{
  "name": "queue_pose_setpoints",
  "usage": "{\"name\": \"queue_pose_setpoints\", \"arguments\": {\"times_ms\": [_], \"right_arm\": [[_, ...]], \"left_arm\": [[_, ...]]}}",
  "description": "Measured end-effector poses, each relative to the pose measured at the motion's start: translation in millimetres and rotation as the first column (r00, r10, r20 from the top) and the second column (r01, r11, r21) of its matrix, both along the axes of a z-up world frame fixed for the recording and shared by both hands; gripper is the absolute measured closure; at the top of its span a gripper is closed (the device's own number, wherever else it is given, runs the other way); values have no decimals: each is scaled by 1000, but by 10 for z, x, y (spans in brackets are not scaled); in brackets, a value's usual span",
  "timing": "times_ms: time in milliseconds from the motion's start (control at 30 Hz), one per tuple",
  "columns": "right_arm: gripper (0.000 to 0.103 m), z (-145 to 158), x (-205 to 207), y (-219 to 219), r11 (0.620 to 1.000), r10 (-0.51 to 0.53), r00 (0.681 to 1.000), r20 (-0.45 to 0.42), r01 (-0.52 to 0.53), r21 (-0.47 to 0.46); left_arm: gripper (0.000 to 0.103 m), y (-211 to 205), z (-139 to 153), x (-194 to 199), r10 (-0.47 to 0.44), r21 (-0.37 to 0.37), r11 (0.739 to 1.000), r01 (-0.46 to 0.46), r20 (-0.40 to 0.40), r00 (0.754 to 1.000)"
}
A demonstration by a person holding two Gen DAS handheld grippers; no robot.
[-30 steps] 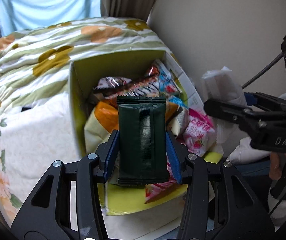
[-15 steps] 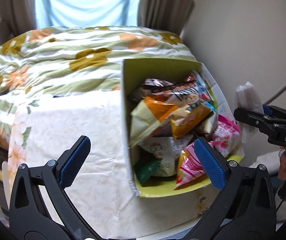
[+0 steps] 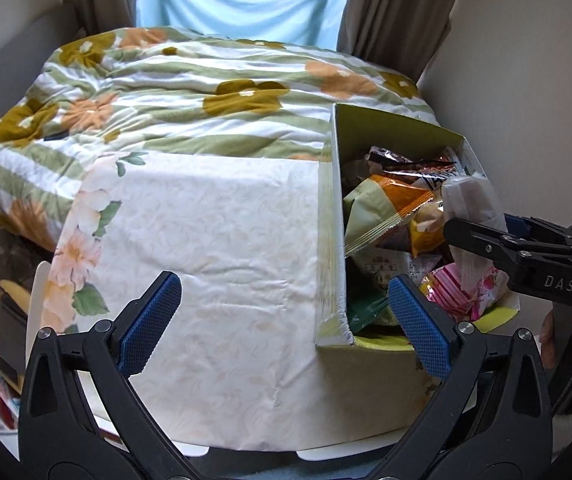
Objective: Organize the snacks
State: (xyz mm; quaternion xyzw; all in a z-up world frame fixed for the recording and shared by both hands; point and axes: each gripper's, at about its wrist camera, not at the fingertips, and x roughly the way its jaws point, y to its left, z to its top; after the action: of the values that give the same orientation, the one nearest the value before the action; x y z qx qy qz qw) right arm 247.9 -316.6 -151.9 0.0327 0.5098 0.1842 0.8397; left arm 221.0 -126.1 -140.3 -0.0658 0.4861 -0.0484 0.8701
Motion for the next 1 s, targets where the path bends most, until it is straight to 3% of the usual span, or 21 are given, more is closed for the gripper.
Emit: {"name": "queue_pose_setpoints", "arguments": {"times_ms": [33,100,167,433,633,867,1000], "right_arm": [[25,-25,-2,6,1000,-9,1000,-6,9,-9],[9,-56,-62,-9,999,-30,999,10,31,-8],[5,-44,-156,-60,997,-75,997,32,75,7],[5,128,-582,-85,975,-217,973,81,221,-35],[5,496,-979,100,964,-250,951,179,262,-45],[5,1083,-1675,519,948,-260,890,373,309,-77],[5,1250,-2007,669,938,-286,858,427,342,-57]], "left_arm": [[1,10,-3,-22,-1,-6,1000,1,-1,1000],[1,38,4,-63,-13,-13,1000,13,1,1000],[1,51,28,-119,-35,-1,999,35,13,999],[1,241,188,-414,-85,11,996,84,64,994],[1,423,557,-771,-107,34,994,103,157,982],[1,673,1130,-1326,-68,99,994,35,352,933],[1,788,1273,-1613,-66,127,992,14,412,909]]}}
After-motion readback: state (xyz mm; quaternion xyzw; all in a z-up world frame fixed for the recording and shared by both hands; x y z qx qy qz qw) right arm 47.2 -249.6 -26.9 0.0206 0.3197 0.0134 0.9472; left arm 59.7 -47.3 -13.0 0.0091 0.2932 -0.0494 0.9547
